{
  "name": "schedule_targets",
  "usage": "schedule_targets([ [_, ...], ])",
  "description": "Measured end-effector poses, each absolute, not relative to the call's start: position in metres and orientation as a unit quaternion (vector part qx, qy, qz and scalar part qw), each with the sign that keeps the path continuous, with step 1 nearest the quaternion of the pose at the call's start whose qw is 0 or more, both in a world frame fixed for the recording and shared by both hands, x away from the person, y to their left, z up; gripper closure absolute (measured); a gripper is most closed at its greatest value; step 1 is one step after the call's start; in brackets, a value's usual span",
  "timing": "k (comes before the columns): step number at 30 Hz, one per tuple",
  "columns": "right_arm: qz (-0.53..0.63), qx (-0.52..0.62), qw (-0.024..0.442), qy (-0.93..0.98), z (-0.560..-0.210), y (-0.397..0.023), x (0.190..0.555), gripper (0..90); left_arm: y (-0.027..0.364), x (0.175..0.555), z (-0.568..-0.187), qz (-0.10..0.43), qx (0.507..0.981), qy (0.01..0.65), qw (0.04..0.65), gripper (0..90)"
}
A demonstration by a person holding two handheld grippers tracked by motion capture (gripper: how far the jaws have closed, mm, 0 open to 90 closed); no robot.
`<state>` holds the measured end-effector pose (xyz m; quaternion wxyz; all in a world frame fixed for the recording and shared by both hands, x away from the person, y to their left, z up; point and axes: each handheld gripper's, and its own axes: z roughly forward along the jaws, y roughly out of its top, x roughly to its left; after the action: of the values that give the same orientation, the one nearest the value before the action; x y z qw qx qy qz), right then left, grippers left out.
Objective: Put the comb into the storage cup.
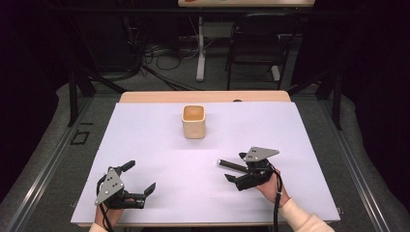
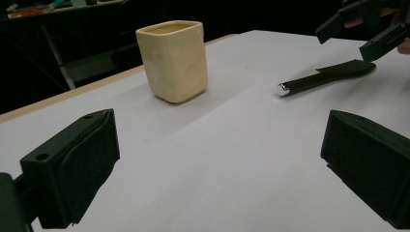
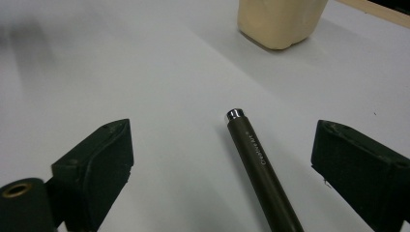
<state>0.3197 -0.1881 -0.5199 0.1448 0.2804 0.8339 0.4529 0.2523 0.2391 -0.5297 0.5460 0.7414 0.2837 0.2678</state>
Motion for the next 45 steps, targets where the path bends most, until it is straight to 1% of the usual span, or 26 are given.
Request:
schedule_targets([
  [3,0.447,0.281,0.146,0.836,-0.52,-0.185,0.324,14.0,0.239,0.252,-0.53,0.268,0.741,0.284,0.546,0.1],
  [5,0.441,0.28,0.148,0.84,-0.521,-0.182,0.326,16.0,0.238,0.252,-0.529,0.267,0.743,0.281,0.545,0.1],
  [8,0.435,0.278,0.152,0.843,-0.521,-0.179,0.327,24.0,0.239,0.252,-0.53,0.268,0.743,0.282,0.544,0.1],
  [12,0.431,0.277,0.159,0.844,-0.52,-0.176,0.331,36.7,0.24,0.252,-0.53,0.268,0.742,0.284,0.545,0.1],
  [15,0.425,0.279,0.16,0.846,-0.521,-0.174,0.334,47.8,0.239,0.253,-0.53,0.267,0.743,0.283,0.545,0.1],
  [16,0.421,0.279,0.158,0.849,-0.521,-0.173,0.335,53.5,0.239,0.252,-0.53,0.267,0.743,0.284,0.545,0.1],
  [17,0.421,0.279,0.158,0.849,-0.521,-0.173,0.335,53.5,0.239,0.252,-0.53,0.268,0.744,0.282,0.544,0.1],
  [19,0.414,0.276,0.157,0.853,-0.522,-0.172,0.336,62.8,0.239,0.251,-0.53,0.267,0.743,0.283,0.545,0.1],
  [20,0.408,0.274,0.158,0.856,-0.523,-0.17,0.336,70.2,0.239,0.251,-0.529,0.269,0.742,0.283,0.546,0.1],
  [21,0.408,0.274,0.158,0.856,-0.523,-0.17,0.336,70.2,0.239,0.251,-0.529,0.269,0.742,0.283,0.546,0.1],
  [24,0.405,0.275,0.16,0.857,-0.522,-0.168,0.338,79.5,0.239,0.252,-0.53,0.267,0.743,0.283,0.544,0.2],
  [26,0.401,0.277,0.161,0.858,-0.523,-0.168,0.341,83.7,0.239,0.253,-0.53,0.267,0.743,0.283,0.545,0.1],
  [27,0.395,0.281,0.161,0.86,-0.524,-0.167,0.343,88.1,0.239,0.253,-0.53,0.266,0.743,0.283,0.545,0.2],
  [28,0.395,0.281,0.161,0.86,-0.524,-0.167,0.343,88.1,0.239,0.253,-0.53,0.265,0.743,0.283,0.545,0.2],
  [29,0.392,0.285,0.166,0.859,-0.525,-0.167,0.346,90.0,0.238,0.252,-0.53,0.265,0.744,0.283,0.544,0.1],
  [45,0.365,0.296,0.173,0.866,-0.528,-0.153,0.361,90.0,0.239,0.252,-0.53,0.266,0.744,0.282,0.545,0.2],
])
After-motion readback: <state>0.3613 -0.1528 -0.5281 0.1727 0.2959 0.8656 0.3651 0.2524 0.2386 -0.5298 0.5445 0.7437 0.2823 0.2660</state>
